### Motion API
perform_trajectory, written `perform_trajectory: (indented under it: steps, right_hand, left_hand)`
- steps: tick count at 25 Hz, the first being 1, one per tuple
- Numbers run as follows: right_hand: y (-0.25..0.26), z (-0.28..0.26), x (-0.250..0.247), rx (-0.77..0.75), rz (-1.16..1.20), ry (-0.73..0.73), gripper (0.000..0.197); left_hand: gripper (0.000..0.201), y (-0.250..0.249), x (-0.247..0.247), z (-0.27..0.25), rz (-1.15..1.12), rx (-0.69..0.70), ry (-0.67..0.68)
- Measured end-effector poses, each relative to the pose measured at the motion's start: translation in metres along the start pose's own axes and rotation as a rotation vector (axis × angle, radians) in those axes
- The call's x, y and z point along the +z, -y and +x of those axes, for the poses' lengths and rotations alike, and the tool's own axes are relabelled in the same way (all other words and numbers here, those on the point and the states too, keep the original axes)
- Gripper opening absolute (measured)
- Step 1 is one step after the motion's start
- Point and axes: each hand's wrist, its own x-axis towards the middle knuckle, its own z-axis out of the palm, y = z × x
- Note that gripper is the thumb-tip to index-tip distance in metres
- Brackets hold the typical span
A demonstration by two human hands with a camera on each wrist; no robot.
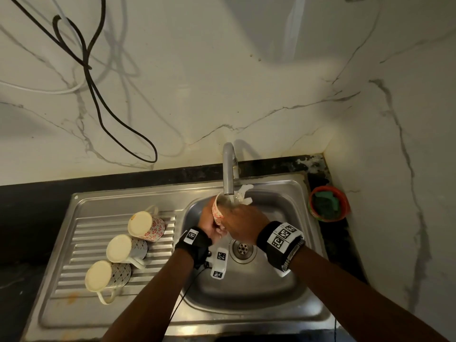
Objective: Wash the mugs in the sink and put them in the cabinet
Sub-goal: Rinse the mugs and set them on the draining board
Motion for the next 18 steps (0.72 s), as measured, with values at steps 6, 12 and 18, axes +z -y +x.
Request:
perform_trajectory:
  steps: [6,12,18]
  right_hand:
    - [-0.018,0.002,0.000,0.066,0.031,-0.008,0.050]
    - [-0.014,0.010,0.008,0.239,0.472,-0.173,0.032]
    - [-0.012,0.000,0.007,0.024,0.025,-0.083,0.058]
  left_hand:
    - [0.078,-0.011,-0.005,-0.008,0.078,-0.091,0.094]
    - [0.055,-0.006,0.023,-0.019,0.041,0.088,-0.039]
    - [0.054,-0.011,0.016,-0.017,0.075,-0.026,-0.027]
